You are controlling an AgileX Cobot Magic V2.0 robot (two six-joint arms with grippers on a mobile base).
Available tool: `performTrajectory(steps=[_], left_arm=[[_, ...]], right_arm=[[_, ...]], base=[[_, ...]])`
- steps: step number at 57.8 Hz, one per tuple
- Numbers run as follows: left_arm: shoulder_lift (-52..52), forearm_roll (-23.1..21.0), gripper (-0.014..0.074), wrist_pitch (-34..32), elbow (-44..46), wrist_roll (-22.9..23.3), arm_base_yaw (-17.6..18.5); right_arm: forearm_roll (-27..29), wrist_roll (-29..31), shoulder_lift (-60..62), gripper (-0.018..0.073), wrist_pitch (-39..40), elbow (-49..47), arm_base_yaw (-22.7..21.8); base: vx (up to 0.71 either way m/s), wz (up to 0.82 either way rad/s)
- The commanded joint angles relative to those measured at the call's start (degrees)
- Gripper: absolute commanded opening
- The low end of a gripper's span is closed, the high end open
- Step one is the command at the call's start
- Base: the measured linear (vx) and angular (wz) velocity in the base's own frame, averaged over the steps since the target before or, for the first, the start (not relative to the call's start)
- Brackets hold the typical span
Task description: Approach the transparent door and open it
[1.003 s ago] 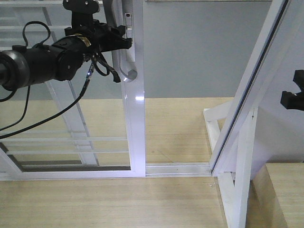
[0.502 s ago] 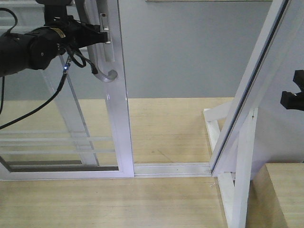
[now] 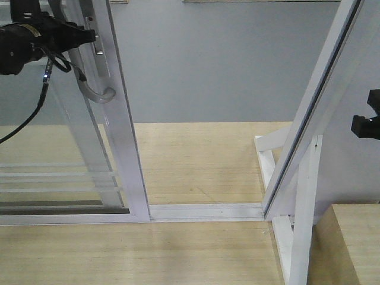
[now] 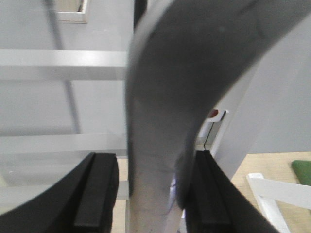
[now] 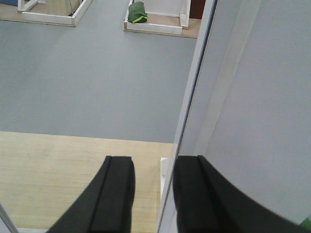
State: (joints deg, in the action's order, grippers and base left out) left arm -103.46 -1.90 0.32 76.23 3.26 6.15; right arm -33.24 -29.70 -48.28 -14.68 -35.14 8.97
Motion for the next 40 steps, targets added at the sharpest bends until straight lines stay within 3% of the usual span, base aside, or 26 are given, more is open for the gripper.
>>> performTrajectory(steps=[1, 10, 21, 40], left_arm=[[4.2, -0.6, 0.0405, -3.5, 2.0, -0.4, -1.3], [6.6, -0.5, 0.0405, -5.1, -1.0, -0.5, -2.6], [12.6, -0.6, 0.0405, -9.9, -11.2, -0.4, -5.1], [31.8, -0.6, 0.0405, -13.0, -28.2, 0.2, -5.5]], right_arm=[[-1.4, 0.1, 0.4, 0.0295, 3.4, -1.6, -0.3], [-1.4, 0.1, 0.4, 0.0295, 3.4, -1.6, -0.3], [-1.4, 0.1, 0.4, 0.0295, 3.4, -1.6, -0.3], [-1.3, -0.1, 0.4, 0.0295, 3.3, -1.6, -0.3]], base=[[0.00, 0.00], [0.00, 0.00], [0.00, 0.00], [0.00, 0.00]])
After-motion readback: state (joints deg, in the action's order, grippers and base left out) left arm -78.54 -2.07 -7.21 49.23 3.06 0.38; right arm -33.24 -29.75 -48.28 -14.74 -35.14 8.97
